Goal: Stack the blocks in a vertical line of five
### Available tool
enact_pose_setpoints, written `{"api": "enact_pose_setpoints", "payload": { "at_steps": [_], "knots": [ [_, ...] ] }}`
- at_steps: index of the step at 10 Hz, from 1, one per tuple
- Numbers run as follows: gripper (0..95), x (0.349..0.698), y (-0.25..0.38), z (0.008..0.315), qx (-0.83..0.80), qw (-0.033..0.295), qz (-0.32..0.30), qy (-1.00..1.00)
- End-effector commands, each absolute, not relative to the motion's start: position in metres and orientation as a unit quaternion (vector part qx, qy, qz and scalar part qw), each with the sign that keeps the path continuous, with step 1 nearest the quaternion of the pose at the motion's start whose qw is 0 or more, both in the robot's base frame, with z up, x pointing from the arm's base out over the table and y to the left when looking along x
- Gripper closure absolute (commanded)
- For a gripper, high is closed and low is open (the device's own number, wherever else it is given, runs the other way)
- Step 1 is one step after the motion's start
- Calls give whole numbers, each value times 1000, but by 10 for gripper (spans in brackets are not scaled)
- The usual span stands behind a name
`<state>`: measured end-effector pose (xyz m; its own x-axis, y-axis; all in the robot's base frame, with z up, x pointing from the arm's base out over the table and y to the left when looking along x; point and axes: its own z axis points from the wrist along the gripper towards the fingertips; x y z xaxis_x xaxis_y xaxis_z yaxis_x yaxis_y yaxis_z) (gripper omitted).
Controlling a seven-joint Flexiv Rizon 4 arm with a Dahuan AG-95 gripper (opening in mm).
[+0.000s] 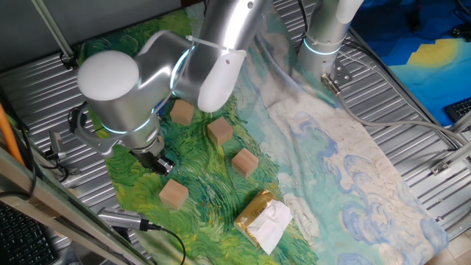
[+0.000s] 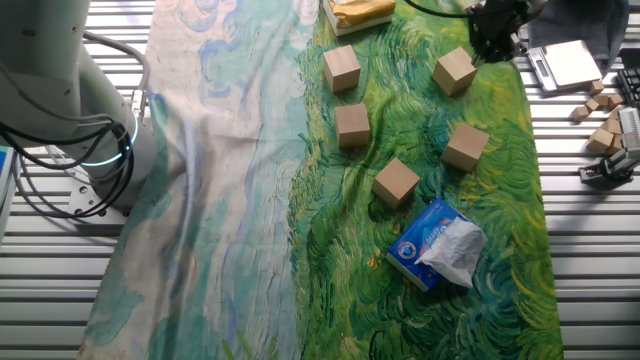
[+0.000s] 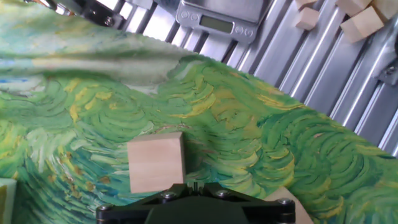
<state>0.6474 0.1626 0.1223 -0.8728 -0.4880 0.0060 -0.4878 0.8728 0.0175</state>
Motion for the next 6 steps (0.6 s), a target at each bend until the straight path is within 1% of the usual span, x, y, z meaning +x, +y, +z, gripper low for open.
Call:
{"api": "enact_pose_setpoints", "payload": {
  "at_steps": [1, 6],
  "knots": [
    [950, 648, 162, 123, 254, 4, -5, -967],
    [950, 648, 162, 123, 318, 2, -11, -948]
  ]
}}
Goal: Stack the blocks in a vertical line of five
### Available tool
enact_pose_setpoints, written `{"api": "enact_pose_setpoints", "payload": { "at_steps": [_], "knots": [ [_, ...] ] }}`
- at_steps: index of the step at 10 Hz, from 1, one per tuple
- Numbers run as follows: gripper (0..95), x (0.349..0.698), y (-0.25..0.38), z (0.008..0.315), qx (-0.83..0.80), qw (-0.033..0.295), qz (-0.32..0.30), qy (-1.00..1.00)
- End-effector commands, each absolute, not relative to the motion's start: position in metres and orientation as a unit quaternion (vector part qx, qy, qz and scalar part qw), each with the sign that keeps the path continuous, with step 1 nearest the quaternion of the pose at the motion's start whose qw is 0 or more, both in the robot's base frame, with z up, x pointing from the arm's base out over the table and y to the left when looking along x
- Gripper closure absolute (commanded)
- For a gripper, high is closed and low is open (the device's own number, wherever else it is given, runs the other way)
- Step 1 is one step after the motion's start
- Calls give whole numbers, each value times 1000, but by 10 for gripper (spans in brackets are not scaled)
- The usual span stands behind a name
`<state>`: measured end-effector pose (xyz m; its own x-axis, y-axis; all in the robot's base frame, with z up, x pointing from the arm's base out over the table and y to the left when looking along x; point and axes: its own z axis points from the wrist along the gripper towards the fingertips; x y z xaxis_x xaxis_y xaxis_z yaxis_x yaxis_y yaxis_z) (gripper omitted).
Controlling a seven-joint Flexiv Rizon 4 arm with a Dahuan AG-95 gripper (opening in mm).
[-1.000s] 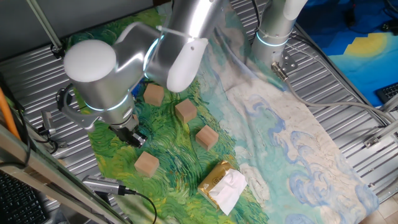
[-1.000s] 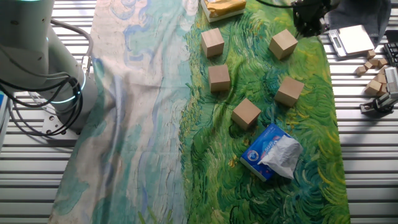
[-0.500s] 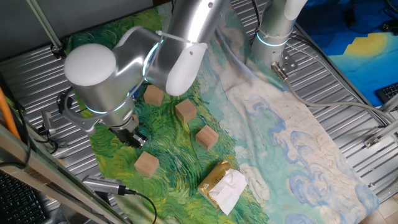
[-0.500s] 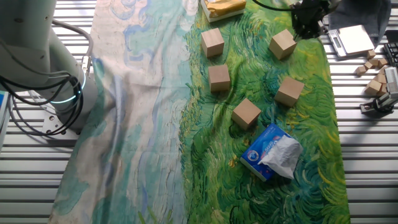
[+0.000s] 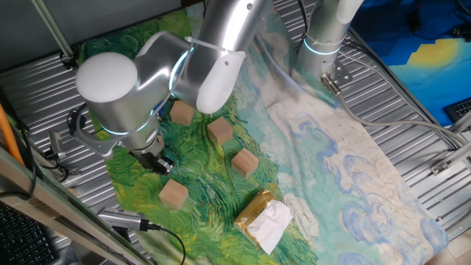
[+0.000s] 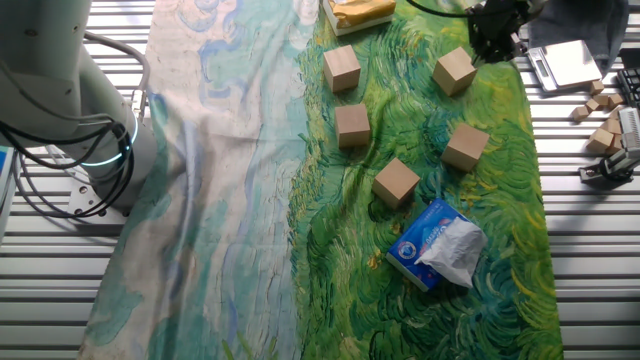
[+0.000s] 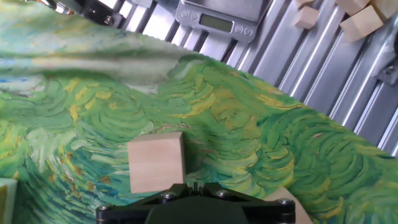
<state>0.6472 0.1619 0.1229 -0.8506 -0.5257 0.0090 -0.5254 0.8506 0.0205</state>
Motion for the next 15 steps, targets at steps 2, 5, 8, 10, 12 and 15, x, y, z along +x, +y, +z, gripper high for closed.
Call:
{"api": "enact_pose_setpoints", "payload": {
  "at_steps": [2, 5, 8, 10, 12, 15],
  "knots": [
    [950, 648, 162, 123, 333, 0, -14, -943],
    [950, 648, 162, 123, 334, 1, -14, -943],
    [950, 647, 164, 122, 330, 3, -13, -944],
    [760, 648, 176, 118, 338, 2, -14, -941],
    [570, 647, 185, 111, 347, -5, -26, -938],
    [380, 643, 196, 101, 351, -4, -27, -936]
  ]
}}
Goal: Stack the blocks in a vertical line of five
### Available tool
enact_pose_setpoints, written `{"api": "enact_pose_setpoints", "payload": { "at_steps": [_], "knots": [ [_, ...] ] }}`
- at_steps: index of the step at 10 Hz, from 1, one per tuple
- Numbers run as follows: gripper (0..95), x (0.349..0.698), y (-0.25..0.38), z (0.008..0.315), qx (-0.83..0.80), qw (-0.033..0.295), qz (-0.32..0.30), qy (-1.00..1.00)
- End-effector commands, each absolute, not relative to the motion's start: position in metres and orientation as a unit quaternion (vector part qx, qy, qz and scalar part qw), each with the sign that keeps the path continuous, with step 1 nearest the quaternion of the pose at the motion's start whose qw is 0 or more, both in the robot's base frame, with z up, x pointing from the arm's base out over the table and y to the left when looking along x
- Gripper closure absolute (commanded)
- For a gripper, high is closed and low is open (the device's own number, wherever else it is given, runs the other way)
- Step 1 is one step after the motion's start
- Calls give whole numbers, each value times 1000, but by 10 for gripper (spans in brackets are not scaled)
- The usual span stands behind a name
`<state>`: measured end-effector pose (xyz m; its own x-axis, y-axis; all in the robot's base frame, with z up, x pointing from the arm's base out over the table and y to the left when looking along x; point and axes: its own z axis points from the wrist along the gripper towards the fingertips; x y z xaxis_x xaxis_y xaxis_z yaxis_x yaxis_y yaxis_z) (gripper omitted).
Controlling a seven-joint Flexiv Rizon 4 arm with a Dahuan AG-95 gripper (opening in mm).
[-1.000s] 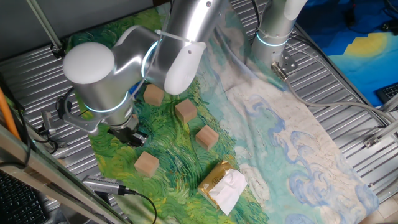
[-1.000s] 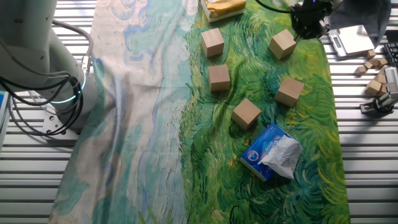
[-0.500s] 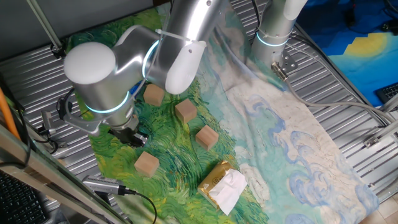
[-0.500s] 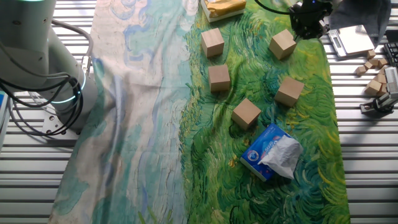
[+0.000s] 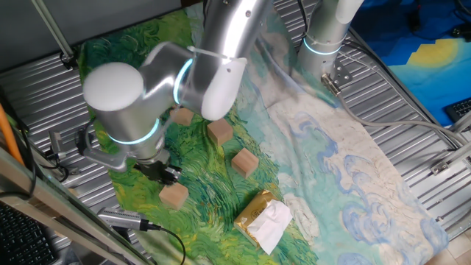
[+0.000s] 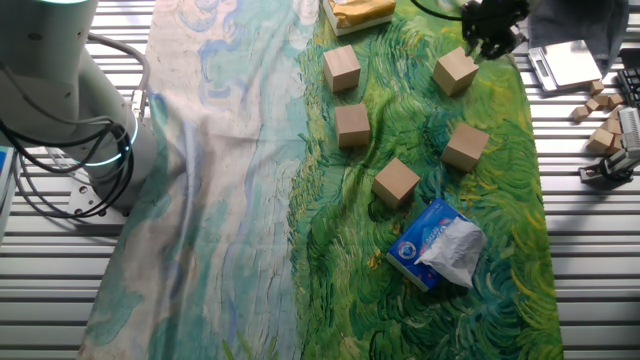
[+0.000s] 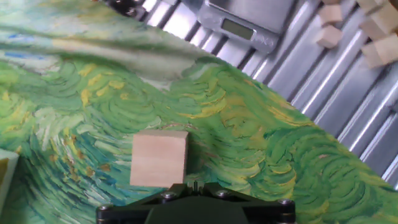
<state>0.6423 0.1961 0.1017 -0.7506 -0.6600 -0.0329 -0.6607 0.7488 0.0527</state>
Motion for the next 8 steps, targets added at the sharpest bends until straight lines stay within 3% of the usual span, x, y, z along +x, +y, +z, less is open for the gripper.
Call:
{"api": "enact_pose_setpoints", "payload": {
  "at_steps": [1, 2, 3, 8],
  "knots": [
    [190, 636, 198, 95, -356, 4, 28, 934],
    [190, 633, 197, 92, -360, 5, 29, 933],
    [0, 632, 196, 91, -356, 5, 31, 934],
    [0, 633, 195, 88, -309, 3, 37, 950]
  ]
}}
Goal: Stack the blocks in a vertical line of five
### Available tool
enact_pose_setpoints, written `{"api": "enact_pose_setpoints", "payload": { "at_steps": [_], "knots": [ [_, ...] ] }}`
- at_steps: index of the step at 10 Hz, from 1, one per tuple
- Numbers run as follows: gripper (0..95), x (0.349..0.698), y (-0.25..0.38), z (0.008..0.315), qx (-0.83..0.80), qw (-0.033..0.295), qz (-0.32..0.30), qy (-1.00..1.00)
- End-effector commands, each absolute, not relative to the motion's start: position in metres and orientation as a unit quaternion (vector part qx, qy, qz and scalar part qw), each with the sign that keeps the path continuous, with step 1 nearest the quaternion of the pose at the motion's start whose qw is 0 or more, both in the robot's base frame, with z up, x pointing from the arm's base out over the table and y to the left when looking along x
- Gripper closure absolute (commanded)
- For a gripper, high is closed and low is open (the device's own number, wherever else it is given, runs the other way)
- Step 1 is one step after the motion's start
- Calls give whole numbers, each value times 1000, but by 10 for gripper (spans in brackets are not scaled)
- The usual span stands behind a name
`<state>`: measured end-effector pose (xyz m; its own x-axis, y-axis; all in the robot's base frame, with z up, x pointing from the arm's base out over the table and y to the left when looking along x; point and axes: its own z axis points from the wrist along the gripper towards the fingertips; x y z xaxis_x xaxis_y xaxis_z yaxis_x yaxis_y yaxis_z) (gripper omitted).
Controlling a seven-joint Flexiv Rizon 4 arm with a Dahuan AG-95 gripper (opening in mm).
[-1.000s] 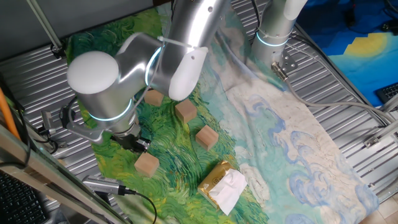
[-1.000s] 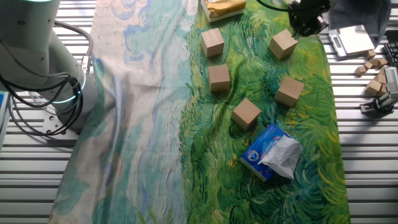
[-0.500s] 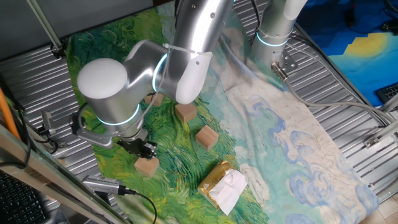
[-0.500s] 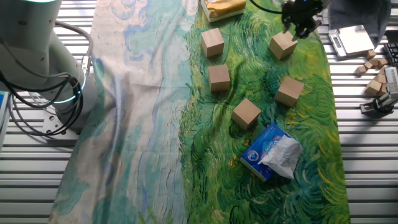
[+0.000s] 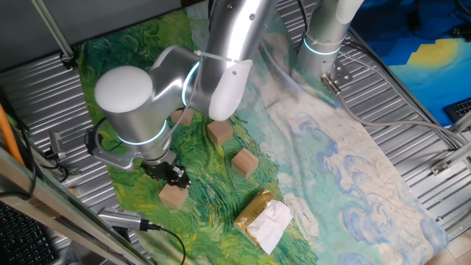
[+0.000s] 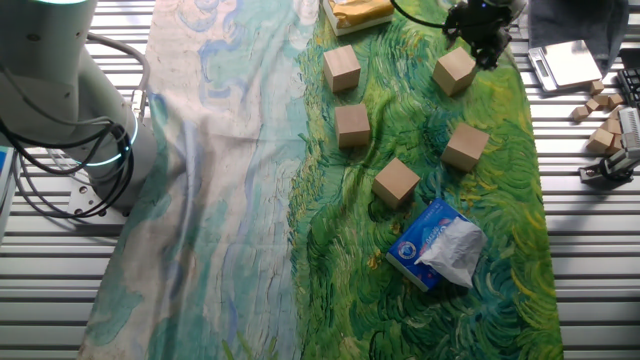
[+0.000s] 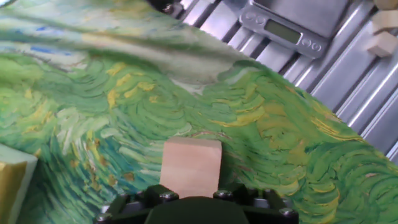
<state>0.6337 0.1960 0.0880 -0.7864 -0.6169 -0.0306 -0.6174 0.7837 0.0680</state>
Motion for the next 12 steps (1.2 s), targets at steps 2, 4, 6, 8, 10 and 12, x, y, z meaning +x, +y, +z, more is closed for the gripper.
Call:
{"api": "enact_pose_setpoints", "payload": {
  "at_steps": [2, 4, 6, 8, 10, 12],
  "knots": [
    [0, 636, 196, 80, -273, 2, 40, 961],
    [0, 638, 196, 72, -261, 1, 40, 965],
    [0, 639, 197, 68, -260, 0, 38, 965],
    [0, 641, 197, 63, -254, 0, 39, 966],
    [0, 641, 198, 58, -254, 1, 39, 966],
    [0, 642, 198, 55, -253, 1, 38, 967]
  ]
}}
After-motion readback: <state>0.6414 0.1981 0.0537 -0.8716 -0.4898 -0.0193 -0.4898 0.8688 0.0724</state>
